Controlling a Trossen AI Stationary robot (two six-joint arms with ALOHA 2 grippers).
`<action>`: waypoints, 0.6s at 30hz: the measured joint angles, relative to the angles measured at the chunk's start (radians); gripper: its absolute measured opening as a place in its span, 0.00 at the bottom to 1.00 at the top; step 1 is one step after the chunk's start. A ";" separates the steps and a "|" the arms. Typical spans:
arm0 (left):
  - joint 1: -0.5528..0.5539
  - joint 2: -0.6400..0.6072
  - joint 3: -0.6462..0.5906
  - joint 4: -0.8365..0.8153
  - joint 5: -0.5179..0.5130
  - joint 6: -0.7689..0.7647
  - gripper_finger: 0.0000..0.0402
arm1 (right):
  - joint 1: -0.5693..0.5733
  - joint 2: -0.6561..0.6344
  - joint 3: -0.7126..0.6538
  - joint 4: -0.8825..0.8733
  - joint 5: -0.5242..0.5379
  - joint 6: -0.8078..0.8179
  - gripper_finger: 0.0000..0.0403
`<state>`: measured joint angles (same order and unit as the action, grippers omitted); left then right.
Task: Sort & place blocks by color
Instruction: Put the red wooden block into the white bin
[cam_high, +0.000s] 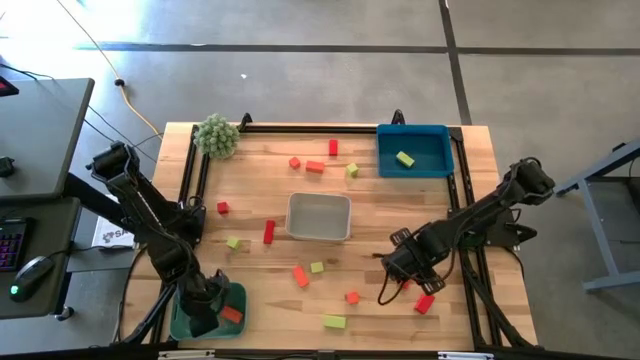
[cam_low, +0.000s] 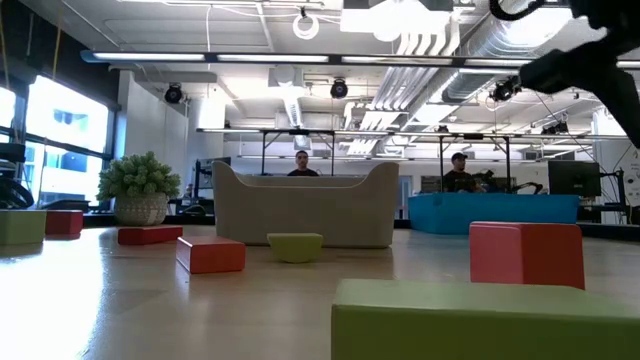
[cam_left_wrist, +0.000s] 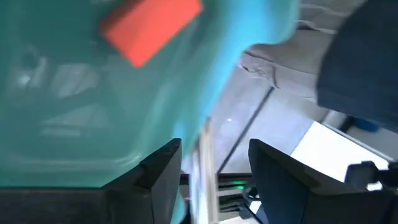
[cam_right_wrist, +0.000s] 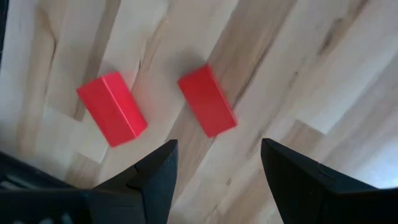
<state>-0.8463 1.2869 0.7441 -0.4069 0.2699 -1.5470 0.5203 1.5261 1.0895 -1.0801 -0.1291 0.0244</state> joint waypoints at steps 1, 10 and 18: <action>0.000 0.000 0.000 0.023 0.001 0.012 0.44 | 0.008 0.001 -0.013 0.017 0.000 0.002 0.54; 0.000 -0.014 0.000 0.157 -0.012 0.059 0.43 | 0.062 0.001 -0.107 0.174 0.006 0.011 0.54; 0.002 -0.054 0.000 0.173 -0.037 0.059 0.43 | 0.091 0.001 -0.173 0.272 0.023 0.022 0.54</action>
<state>-0.8446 1.2327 0.7441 -0.2340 0.2326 -1.4879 0.6117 1.5269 0.9169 -0.8085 -0.1066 0.0463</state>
